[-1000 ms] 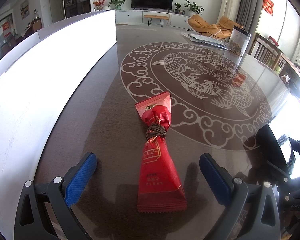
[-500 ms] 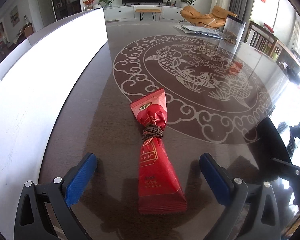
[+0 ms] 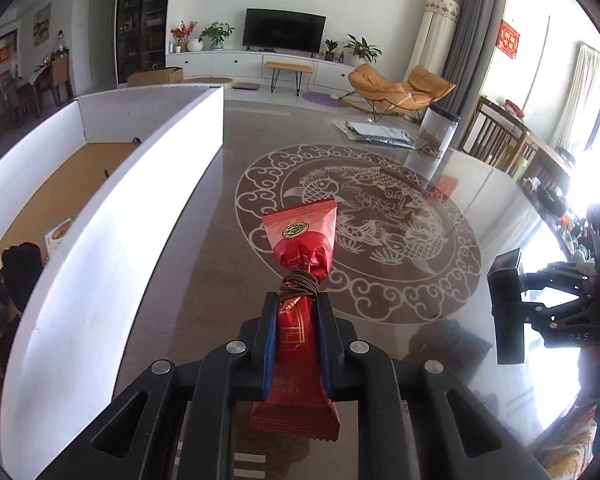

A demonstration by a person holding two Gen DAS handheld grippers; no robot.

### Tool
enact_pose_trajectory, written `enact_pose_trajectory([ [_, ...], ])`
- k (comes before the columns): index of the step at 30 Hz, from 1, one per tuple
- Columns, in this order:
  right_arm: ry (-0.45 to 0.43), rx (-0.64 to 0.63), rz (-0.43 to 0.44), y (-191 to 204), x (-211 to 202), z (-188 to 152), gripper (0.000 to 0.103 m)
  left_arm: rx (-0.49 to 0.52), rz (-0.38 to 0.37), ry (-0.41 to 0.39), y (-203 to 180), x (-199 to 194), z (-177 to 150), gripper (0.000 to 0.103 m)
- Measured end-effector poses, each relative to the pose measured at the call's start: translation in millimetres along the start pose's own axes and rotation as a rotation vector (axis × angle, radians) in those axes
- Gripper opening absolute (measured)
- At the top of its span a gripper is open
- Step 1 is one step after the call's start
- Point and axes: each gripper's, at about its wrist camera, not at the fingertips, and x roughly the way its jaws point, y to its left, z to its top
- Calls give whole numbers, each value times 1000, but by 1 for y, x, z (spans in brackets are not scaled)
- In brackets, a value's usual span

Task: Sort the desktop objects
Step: 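Carry the red candy and black box into the white bin and open both tools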

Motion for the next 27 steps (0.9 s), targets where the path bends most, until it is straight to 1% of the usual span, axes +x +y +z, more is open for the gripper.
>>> enact_pose_trajectory([
  [2, -32, -12, 18, 9, -9, 17, 59, -27, 7, -56, 9, -28, 10, 17],
  [5, -90, -63, 44, 31, -21, 54, 59, -65, 27, -126, 32, -67, 28, 17],
  [7, -128, -100, 69, 51, -26, 82, 59, -88, 64, -151, 56, -86, 41, 17],
  [9, -167, -138, 104, 75, -31, 113, 59, -114, 117, -171, 83, -102, 51, 17],
  [12, -228, -192, 169, 118, -35, 160, 59, -182, 196, -166, 135, -111, 59, 17],
  [15, -261, -236, 228, 167, -25, 207, 59, -274, 254, -126, 185, -103, 58, 17],
  [17, -245, -261, 256, 201, -6, 237, 59, -328, 292, -76, 213, -91, 52, 17],
  [19, -196, -277, 291, 232, 23, 262, 59, -374, 317, -18, 235, -73, 44, 17],
  [21, -134, -312, 302, 265, 57, 280, 59, -400, 324, 39, 249, -56, 38, 17],
  [24, -35, -388, 272, 308, 113, 290, 59, -416, 336, 99, 256, -39, 29, 17],
  [27, 45, -435, 259, 333, 160, 289, 60, -437, 359, 143, 260, -28, 26, 21],
])
